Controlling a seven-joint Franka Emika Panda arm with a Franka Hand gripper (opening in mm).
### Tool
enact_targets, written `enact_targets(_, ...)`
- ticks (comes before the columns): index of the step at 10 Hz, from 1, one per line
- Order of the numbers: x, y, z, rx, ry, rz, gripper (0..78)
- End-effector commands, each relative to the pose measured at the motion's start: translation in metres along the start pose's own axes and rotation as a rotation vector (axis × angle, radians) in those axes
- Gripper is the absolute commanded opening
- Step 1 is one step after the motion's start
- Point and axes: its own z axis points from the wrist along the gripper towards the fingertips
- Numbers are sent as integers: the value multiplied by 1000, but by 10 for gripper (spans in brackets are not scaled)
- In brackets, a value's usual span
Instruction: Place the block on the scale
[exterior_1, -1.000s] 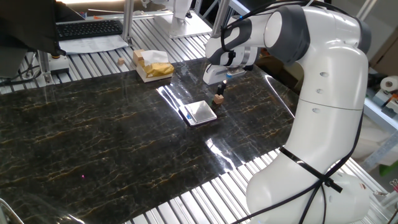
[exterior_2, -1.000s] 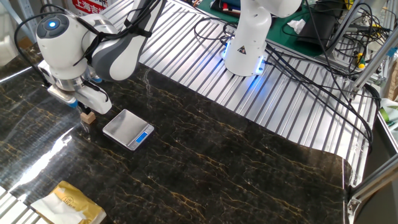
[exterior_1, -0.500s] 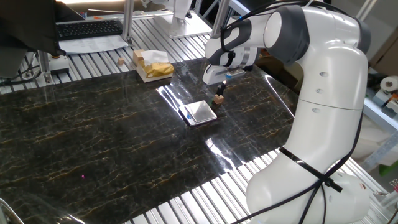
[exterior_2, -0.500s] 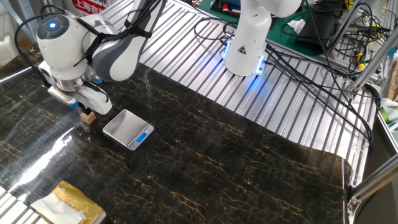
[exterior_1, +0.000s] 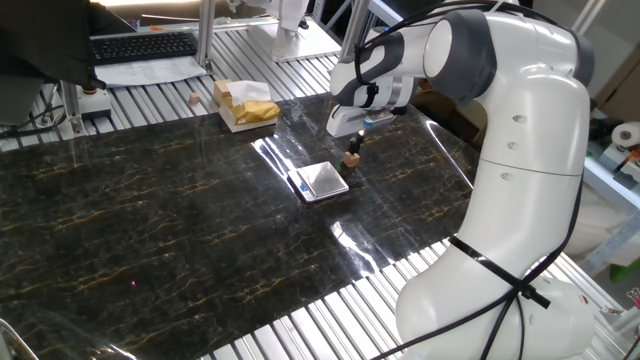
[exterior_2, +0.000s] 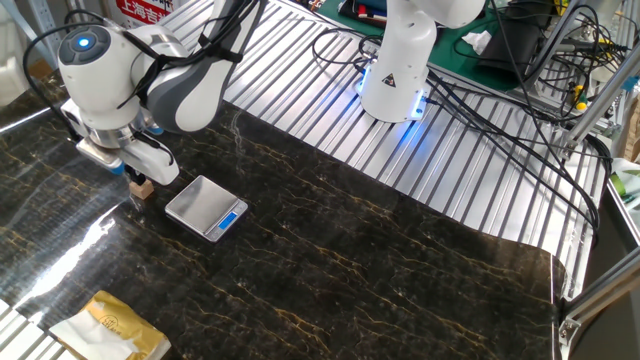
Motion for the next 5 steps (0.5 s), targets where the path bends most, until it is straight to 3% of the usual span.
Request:
enact_targets(1,-1,-2,-2,0,-6,-1,0)
enact_targets(5,-1,-2,-2,-30,-23,27,0)
